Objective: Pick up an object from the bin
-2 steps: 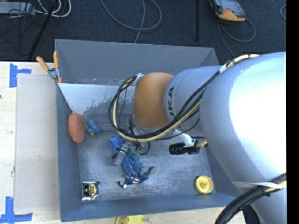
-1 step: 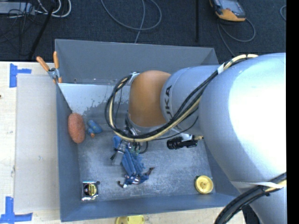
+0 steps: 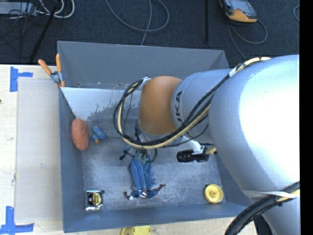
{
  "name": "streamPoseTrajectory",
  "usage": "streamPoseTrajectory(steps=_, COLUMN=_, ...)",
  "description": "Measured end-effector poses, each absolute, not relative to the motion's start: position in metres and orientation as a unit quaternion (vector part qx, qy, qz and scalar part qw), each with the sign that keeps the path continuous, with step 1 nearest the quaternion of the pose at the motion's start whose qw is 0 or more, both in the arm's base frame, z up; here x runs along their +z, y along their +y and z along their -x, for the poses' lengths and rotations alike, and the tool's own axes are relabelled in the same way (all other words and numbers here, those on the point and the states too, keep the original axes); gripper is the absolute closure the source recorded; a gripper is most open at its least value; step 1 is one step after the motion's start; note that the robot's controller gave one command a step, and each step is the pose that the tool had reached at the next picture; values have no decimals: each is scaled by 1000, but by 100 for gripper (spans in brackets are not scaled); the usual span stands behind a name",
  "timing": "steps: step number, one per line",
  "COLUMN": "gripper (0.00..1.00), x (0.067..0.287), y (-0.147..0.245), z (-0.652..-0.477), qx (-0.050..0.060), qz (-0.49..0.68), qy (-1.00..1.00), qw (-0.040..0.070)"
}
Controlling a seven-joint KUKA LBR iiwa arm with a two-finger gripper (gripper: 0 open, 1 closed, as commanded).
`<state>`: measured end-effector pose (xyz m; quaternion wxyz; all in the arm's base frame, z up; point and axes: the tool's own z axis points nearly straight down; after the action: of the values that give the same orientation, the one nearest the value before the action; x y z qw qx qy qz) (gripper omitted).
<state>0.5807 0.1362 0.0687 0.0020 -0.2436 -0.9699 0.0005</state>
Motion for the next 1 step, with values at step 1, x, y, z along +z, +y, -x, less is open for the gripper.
streamPoseTrajectory(steps=1, gripper=100, x=69, y=136, z=-581, qx=0, qz=244, qy=-970, qw=2)
